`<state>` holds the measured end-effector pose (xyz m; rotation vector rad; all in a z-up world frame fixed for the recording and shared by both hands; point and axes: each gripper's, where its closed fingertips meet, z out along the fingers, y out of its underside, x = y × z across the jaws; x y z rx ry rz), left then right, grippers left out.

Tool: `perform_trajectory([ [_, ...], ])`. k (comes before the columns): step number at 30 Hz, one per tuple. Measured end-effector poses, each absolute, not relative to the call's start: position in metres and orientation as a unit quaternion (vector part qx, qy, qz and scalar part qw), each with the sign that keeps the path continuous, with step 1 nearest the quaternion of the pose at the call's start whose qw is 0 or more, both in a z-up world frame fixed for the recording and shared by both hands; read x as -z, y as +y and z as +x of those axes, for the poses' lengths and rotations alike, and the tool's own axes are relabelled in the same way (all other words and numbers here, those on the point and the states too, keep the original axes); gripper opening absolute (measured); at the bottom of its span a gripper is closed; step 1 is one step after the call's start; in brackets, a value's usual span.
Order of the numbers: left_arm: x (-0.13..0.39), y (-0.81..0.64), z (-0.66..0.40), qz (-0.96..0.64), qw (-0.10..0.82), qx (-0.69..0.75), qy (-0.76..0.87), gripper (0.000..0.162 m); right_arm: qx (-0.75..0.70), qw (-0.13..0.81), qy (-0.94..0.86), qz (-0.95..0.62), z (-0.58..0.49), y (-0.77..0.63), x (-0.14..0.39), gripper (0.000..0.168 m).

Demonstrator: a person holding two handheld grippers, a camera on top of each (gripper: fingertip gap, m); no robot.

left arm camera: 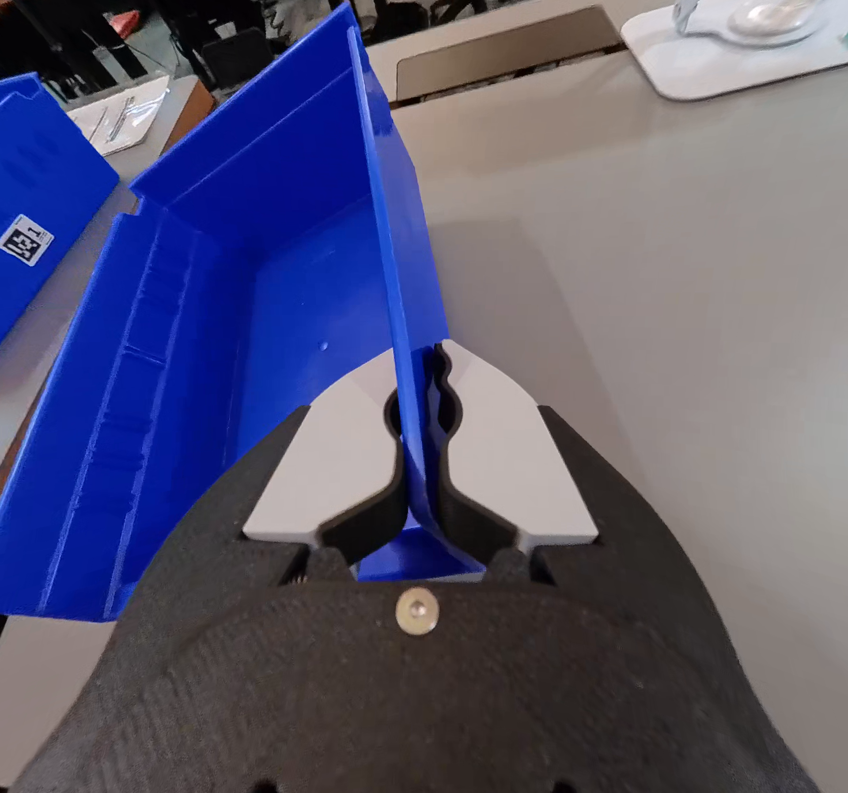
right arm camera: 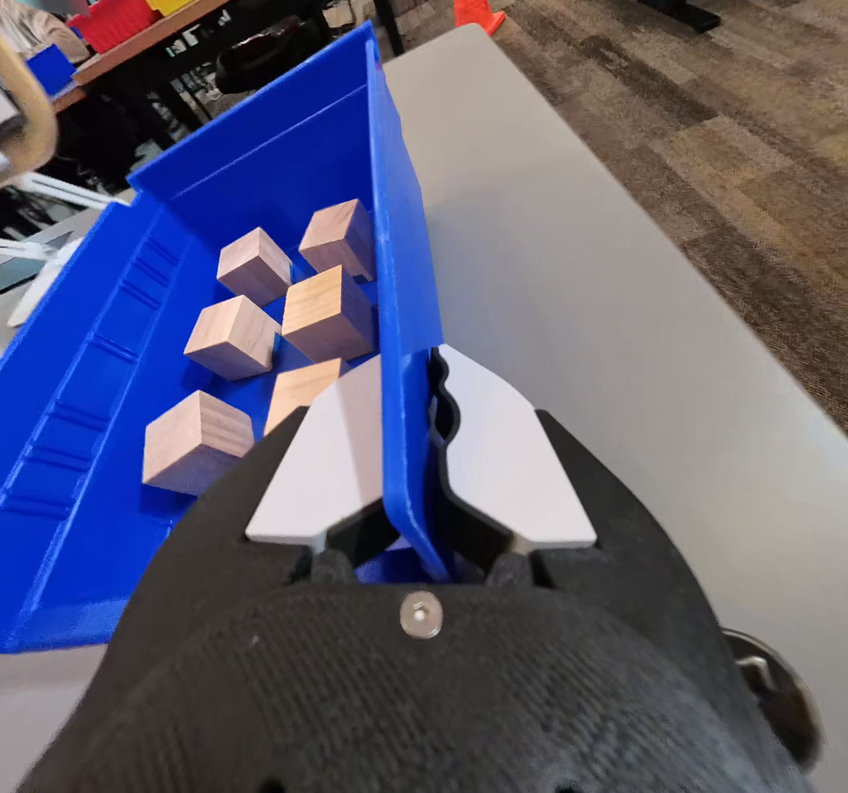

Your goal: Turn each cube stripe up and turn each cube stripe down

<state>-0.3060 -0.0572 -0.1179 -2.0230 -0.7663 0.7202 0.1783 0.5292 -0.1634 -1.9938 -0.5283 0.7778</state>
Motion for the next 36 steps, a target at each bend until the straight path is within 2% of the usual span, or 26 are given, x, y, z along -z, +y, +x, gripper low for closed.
perform_trajectory([
  [4, 0.092, -0.060, -0.298, -0.793, 0.446, -0.298, -0.288, 0.005, -0.331, 0.433, -0.257, -0.798, 0.138, 0.493, 0.154, 0.009],
  [10, 0.019, -0.072, -0.286, -0.766, 0.492, -0.324, -0.257, 0.005, -0.373, 0.389, -0.321, -0.779, 0.046, 0.414, 0.153, 0.009],
  [16, -0.044, -0.089, -0.289, -0.741, 0.548, -0.272, -0.275, 0.006, -0.424, 0.343, -0.361, -0.756, -0.080, 0.290, 0.167, 0.008],
  [22, -0.068, -0.098, -0.316, -0.730, 0.548, -0.275, -0.301, 0.005, -0.439, 0.341, -0.361, -0.748, -0.203, 0.182, 0.170, 0.009],
  [27, -0.064, -0.103, -0.325, -0.747, 0.493, -0.342, -0.286, 0.007, -0.426, 0.358, -0.351, -0.753, -0.287, 0.109, 0.171, 0.009],
  [32, -0.070, -0.125, -0.318, -0.743, 0.479, -0.349, -0.311, 0.007, -0.398, 0.372, -0.337, -0.768, -0.329, 0.041, 0.173, 0.010],
  [36, -0.079, -0.139, -0.310, -0.731, 0.504, -0.347, -0.302, 0.007, -0.409, 0.358, -0.360, -0.758, -0.335, 0.001, 0.172, 0.018],
])
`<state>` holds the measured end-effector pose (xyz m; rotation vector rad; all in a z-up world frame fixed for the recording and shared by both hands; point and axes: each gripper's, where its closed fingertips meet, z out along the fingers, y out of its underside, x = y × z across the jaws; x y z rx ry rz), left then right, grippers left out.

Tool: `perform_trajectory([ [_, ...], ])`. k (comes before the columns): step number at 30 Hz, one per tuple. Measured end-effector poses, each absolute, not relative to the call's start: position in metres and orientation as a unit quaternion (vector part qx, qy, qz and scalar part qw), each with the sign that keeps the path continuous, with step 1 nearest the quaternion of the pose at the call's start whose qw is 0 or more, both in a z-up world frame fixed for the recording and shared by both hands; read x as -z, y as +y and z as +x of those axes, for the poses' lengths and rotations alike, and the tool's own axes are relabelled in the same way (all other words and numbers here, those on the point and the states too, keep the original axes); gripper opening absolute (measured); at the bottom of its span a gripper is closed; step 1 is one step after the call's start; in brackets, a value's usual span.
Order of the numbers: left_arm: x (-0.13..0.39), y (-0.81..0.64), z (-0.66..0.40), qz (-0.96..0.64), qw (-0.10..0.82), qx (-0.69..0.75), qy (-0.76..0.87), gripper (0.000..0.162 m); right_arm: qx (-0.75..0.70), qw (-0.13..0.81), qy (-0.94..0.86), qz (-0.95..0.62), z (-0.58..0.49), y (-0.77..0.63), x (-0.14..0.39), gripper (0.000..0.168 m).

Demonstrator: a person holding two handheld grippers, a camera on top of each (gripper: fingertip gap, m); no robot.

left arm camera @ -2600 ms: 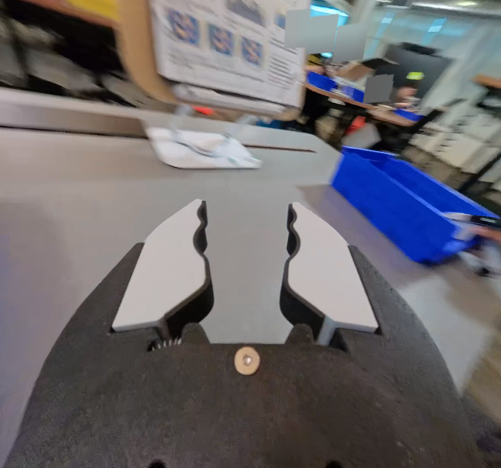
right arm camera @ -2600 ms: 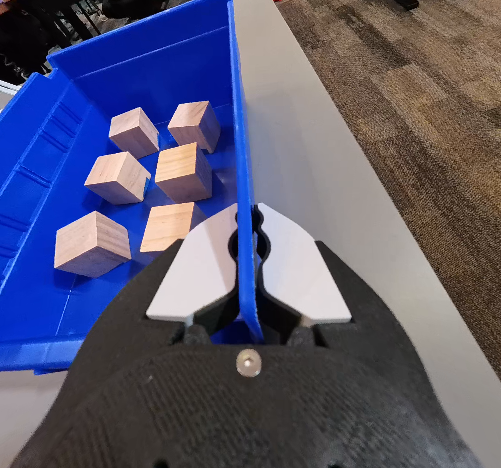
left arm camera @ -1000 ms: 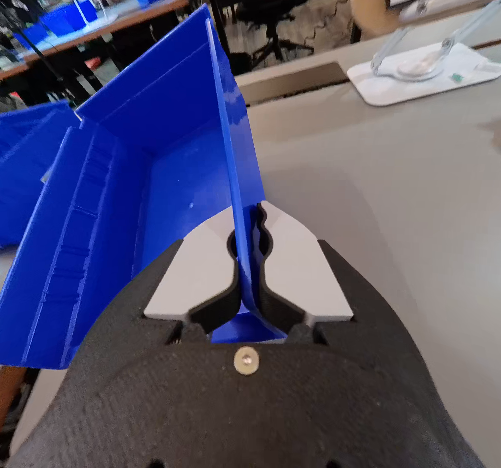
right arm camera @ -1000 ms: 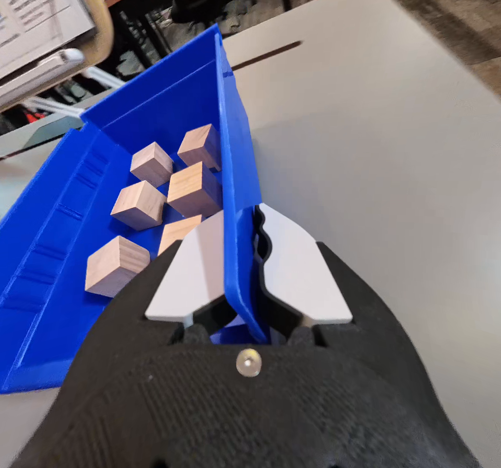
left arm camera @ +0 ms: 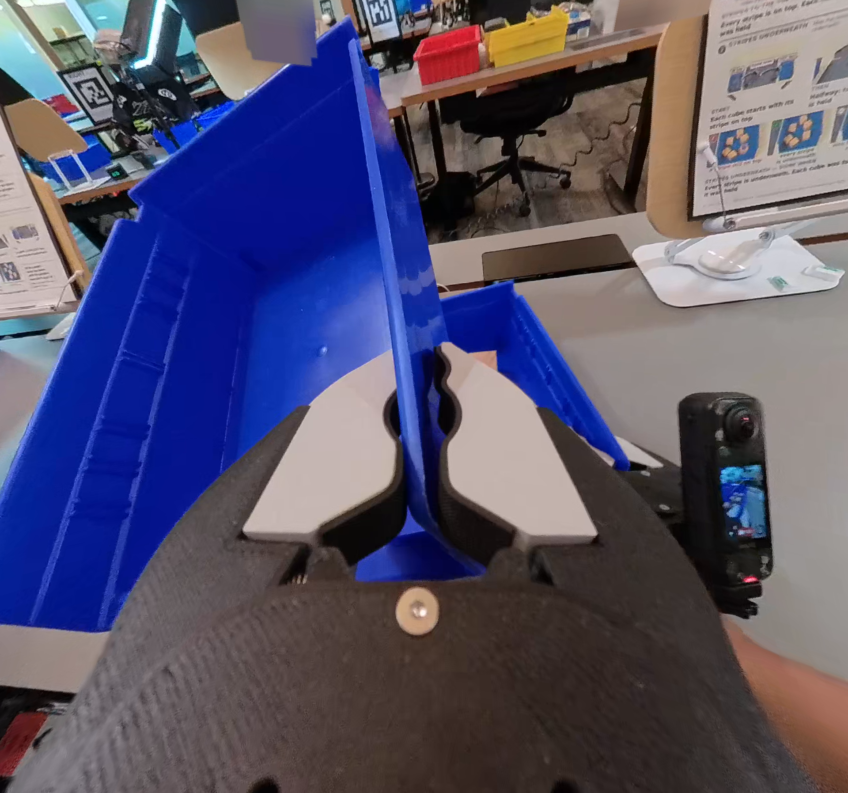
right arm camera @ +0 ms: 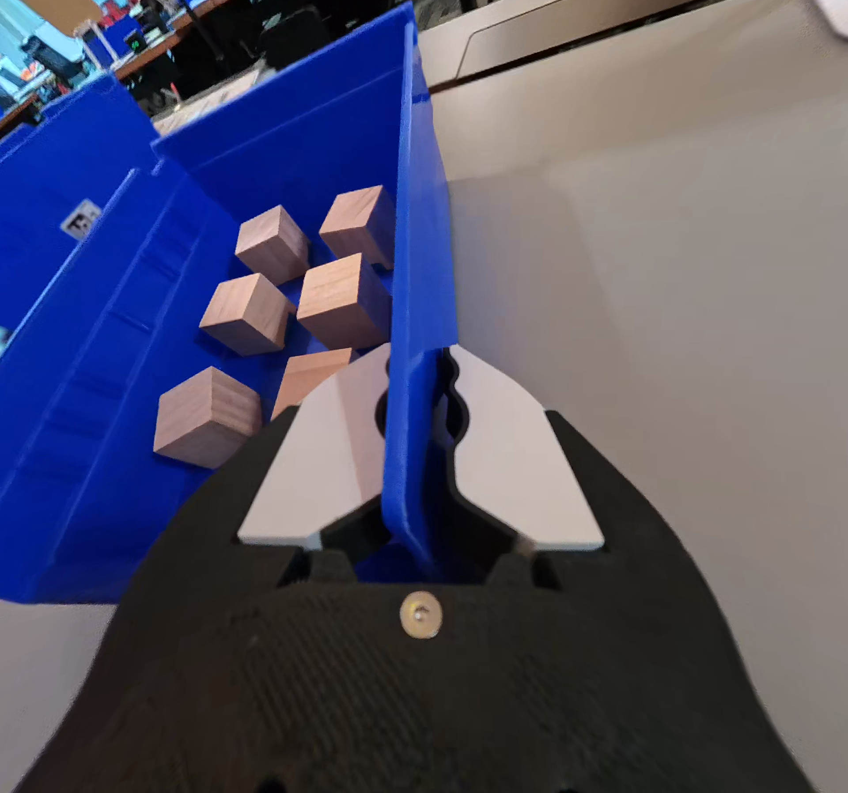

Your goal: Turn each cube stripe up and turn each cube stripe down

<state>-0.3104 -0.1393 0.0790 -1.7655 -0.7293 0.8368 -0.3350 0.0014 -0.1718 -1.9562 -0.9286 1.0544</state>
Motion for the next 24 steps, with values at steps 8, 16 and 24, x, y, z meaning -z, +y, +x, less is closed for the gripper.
perform_trajectory([
  [8, -0.092, -0.137, -0.288, -0.727, 0.520, -0.338, -0.294, 0.006, -0.485, 0.362, -0.430, -0.670, -0.294, -0.007, 0.114, 0.046],
  [16, -0.084, -0.040, -0.213, -0.779, 0.509, -0.301, -0.209, 0.005, -0.532, 0.434, -0.432, -0.584, -0.140, 0.120, 0.039, 0.054],
  [24, -0.028, 0.101, -0.066, -0.835, 0.523, -0.168, -0.008, 0.005, -0.455, 0.478, -0.351, -0.664, 0.045, 0.306, 0.079, 0.039],
])
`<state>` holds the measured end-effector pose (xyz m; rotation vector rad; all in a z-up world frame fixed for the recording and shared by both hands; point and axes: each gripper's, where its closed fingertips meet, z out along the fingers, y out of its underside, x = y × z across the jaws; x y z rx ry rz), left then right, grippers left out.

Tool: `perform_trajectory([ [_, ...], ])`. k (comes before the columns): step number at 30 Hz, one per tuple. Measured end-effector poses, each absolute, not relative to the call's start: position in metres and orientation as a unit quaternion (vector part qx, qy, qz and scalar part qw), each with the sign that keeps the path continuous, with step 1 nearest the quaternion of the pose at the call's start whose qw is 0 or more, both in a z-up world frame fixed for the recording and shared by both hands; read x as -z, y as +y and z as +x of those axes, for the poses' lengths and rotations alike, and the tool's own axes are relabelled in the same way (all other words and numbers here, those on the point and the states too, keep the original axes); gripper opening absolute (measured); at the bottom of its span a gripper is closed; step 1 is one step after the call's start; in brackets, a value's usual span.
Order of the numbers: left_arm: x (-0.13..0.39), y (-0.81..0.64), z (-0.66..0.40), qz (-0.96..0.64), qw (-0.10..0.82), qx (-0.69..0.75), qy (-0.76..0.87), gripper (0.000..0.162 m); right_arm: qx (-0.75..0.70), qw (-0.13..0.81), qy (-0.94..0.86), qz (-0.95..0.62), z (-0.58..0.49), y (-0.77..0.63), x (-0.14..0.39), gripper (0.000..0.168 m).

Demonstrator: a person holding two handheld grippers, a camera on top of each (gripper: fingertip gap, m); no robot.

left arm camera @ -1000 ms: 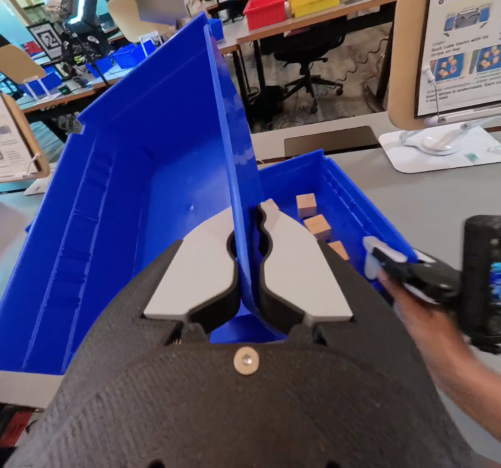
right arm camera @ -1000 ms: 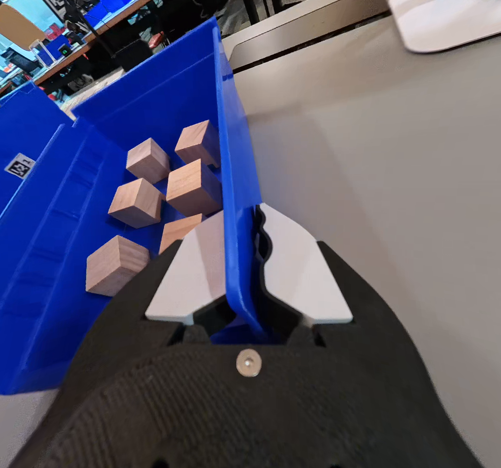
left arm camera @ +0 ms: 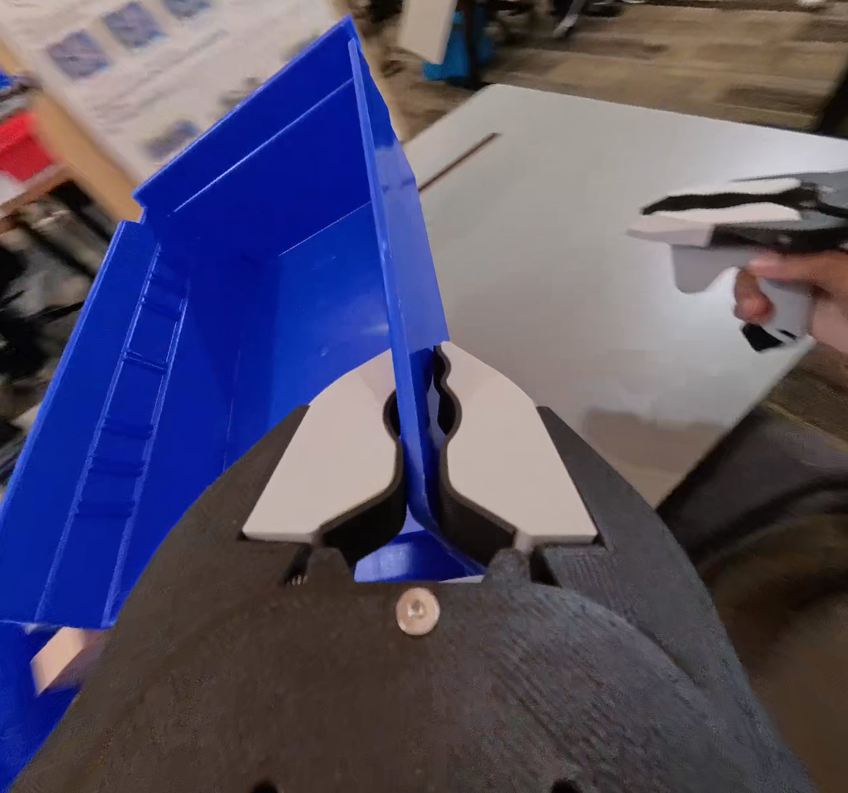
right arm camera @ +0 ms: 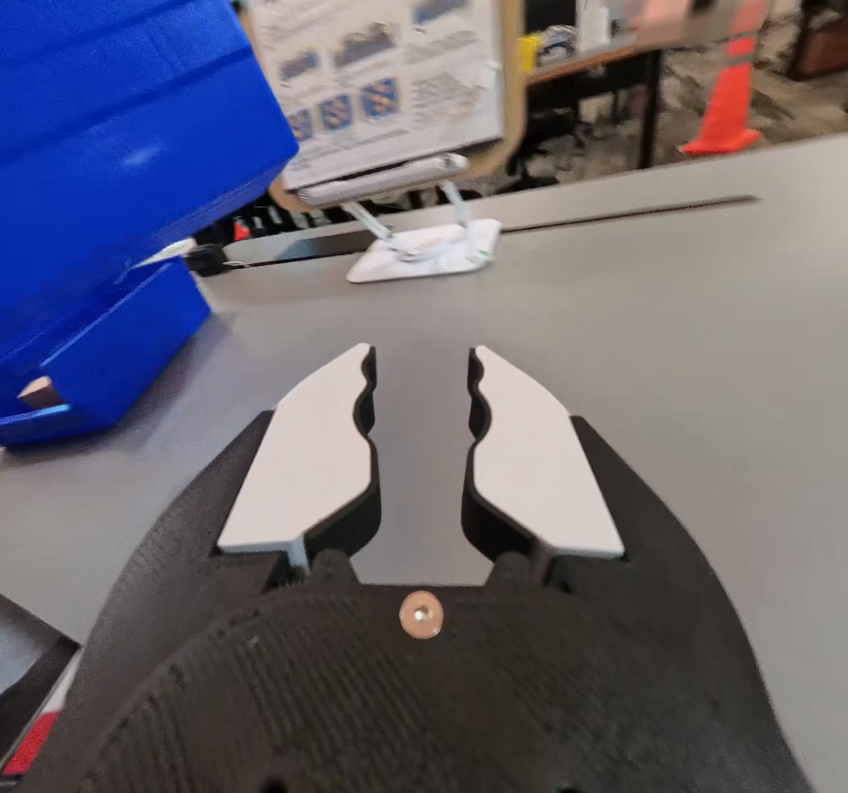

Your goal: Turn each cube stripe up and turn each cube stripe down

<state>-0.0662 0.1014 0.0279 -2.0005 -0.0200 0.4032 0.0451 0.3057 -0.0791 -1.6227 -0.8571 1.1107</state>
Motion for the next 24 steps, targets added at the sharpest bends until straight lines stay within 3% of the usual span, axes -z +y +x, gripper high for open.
perform_trajectory([
  [9, 0.083, 0.256, 0.035, -0.860, 0.500, -0.041, 0.094, 0.006, -0.479, 0.485, -0.242, -0.690, 0.143, 0.341, 0.064, 0.044],
  [16, 0.115, 0.337, 0.078, -0.856, 0.499, -0.046, 0.124, 0.006, -0.365, 0.532, -0.313, -0.697, 0.161, 0.337, 0.083, 0.038],
  [24, 0.152, 0.391, 0.113, -0.850, 0.495, -0.073, 0.167, 0.006, -0.364, 0.476, -0.268, -0.754, 0.174, 0.358, 0.121, 0.044],
])
